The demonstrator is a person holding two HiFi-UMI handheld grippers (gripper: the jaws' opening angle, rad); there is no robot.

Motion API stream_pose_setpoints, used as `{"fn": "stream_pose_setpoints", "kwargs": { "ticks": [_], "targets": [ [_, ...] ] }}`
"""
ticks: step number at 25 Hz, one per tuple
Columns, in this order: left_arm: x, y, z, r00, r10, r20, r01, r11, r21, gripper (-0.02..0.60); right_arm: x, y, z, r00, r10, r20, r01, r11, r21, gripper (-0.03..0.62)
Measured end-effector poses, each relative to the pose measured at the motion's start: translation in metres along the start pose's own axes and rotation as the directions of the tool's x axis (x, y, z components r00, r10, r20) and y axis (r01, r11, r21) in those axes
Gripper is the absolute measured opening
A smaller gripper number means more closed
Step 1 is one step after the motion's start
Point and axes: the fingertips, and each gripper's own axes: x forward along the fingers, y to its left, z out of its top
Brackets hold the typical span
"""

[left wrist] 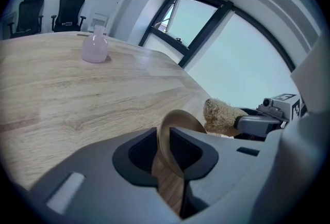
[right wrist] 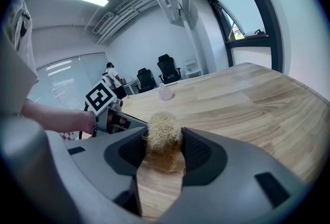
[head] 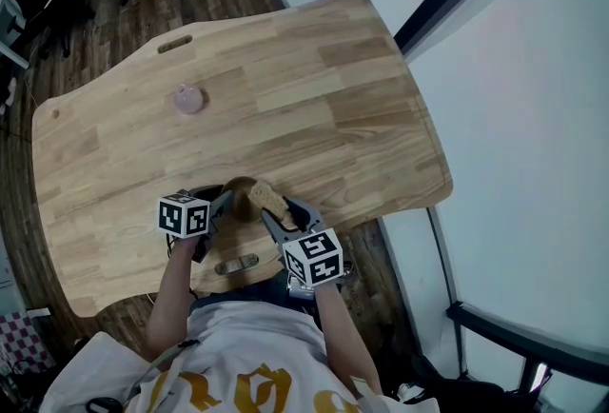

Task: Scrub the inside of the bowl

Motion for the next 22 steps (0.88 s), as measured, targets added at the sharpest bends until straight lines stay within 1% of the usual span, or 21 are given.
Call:
{"fn": "stream_pose_setpoints", "kwargs": {
  "ticks": [1, 2, 6, 10, 12, 14, 18, 22],
  "targets": [
    [0.0, 0.001, 0.0, 1.0, 0.008, 0.002, -0.008, 1.0, -0.003, 0.044, 0.0, 0.001, 0.0, 1.0, 0.002, 0.001, -0.002, 1.0, 0.0, 0.184],
    [0.0, 0.001, 0.0, 1.0, 0.015, 0.002, -0.015, 1.0, -0.003, 0.025, 0.0, 0.002, 0.001, 1.0, 0.005, 0.004, -0.005, 1.0, 0.004, 0.184],
    [0.0, 0.002, -0.001, 1.0, 0.031, -0.003, -0.031, 1.0, -0.002, 0.021, 0.002, 0.01, 0.005, 1.0, 0.025, 0.013, -0.025, 1.0, 0.011, 0.184],
    [-0.001, 0.0, 0.001, 0.999, 0.037, 0.005, -0.037, 0.999, 0.003, 0.021, 0.007, 0.015, 0.001, 0.999, 0.028, -0.024, -0.029, 0.999, -0.035, 0.184],
    [-0.003, -0.001, 0.003, 0.999, 0.038, 0.015, -0.038, 0.999, 0.006, 0.02, 0.009, 0.015, -0.001, 0.999, 0.023, -0.039, -0.025, 0.999, -0.038, 0.184],
    [-0.006, -0.001, 0.006, 0.999, 0.039, 0.024, -0.039, 0.999, 0.01, 0.02, 0.011, 0.017, 0.0, 0.999, 0.015, -0.052, -0.017, 0.999, -0.037, 0.184],
    [-0.014, -0.005, 0.013, 0.998, 0.037, 0.041, -0.038, 0.999, 0.029, 0.02, 0.013, 0.023, 0.004, 0.997, -0.005, -0.076, 0.0, 0.998, -0.069, 0.184],
    [-0.023, -0.016, 0.024, 0.997, 0.035, 0.067, -0.04, 0.997, 0.068, 0.018, 0.012, 0.024, 0.008, 0.994, -0.055, -0.099, 0.045, 0.994, -0.097, 0.184]
  ]
}}
